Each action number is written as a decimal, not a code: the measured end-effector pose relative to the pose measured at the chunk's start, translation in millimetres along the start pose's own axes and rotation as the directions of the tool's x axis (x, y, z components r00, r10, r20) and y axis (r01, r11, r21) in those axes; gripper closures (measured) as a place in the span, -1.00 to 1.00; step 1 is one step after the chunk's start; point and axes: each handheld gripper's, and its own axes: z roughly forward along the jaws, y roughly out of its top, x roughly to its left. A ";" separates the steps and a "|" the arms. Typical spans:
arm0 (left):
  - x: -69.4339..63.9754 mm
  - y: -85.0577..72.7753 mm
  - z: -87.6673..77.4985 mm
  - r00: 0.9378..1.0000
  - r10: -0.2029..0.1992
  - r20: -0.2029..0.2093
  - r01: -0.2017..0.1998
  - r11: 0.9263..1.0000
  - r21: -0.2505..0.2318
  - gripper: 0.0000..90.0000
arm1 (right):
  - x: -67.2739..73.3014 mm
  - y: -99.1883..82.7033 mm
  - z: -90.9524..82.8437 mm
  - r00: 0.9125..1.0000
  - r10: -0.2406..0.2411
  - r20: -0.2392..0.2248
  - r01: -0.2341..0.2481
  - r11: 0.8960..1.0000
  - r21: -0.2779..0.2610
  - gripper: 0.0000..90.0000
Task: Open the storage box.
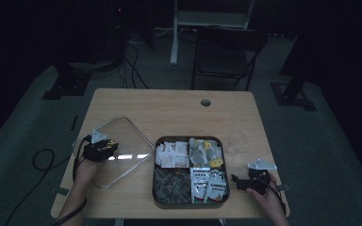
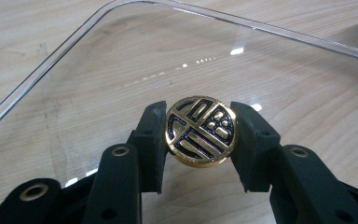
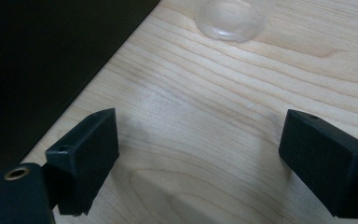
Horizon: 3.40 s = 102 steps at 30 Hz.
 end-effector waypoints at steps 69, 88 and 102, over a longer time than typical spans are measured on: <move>-63.5 -29.1 -21.7 0.948 0.098 0.302 -0.077 0.994 -0.082 -0.97 | 0.0 0.0 0.0 1.000 0.000 0.000 0.000 1.000 -0.001 -0.75; -112.8 -45.0 -27.7 0.895 0.252 0.369 -0.239 0.968 -0.080 -0.97 | 0.0 0.0 0.0 1.000 0.000 0.000 0.000 1.000 -0.001 -0.75; -129.0 -52.6 -23.1 0.873 0.311 0.375 -0.327 0.945 -0.024 -0.97 | 0.0 0.0 0.0 1.000 0.000 0.000 0.000 1.000 -0.001 -0.75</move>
